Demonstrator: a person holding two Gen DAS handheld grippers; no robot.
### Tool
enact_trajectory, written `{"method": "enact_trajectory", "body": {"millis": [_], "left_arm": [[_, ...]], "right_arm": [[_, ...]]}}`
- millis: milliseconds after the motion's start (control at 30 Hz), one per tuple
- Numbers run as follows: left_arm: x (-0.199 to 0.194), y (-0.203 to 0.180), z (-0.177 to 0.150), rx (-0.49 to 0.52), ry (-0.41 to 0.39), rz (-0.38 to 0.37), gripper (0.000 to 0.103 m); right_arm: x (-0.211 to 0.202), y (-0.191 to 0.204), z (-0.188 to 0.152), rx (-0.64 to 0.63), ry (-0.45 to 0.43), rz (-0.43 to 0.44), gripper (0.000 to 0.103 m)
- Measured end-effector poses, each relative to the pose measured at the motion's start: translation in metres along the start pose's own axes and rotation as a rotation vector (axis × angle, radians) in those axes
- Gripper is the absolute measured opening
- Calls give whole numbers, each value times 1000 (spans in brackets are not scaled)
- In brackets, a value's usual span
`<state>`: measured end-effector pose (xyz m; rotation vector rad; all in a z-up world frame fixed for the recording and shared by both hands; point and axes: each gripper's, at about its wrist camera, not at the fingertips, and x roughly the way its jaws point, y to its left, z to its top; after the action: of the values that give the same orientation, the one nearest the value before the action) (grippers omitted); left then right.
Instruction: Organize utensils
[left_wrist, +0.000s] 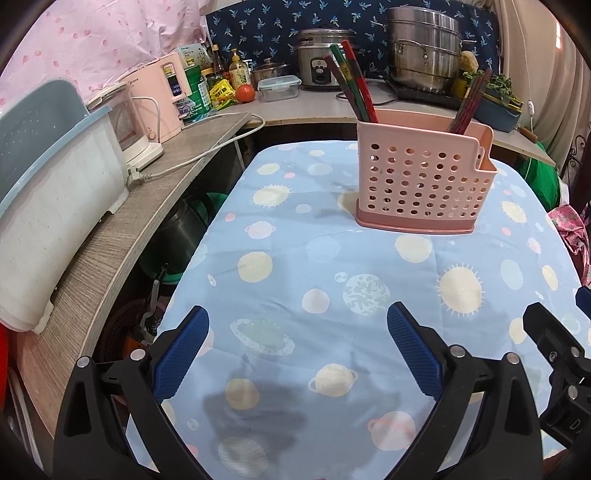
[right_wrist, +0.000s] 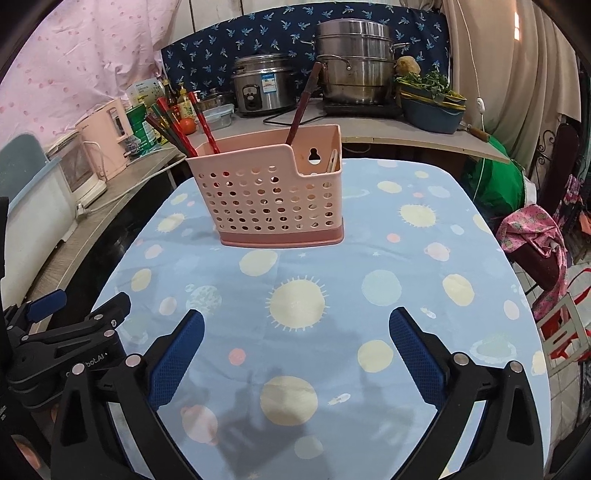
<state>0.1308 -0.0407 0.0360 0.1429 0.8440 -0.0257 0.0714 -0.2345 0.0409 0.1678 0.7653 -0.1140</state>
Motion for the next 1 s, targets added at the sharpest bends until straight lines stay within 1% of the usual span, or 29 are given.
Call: {"method": "enact_trajectory", "body": {"millis": [1000], "left_arm": [[2,0,-2,-2,3,3,93]], "right_arm": [[4,2,-1,-9,14,-17,97]]}}
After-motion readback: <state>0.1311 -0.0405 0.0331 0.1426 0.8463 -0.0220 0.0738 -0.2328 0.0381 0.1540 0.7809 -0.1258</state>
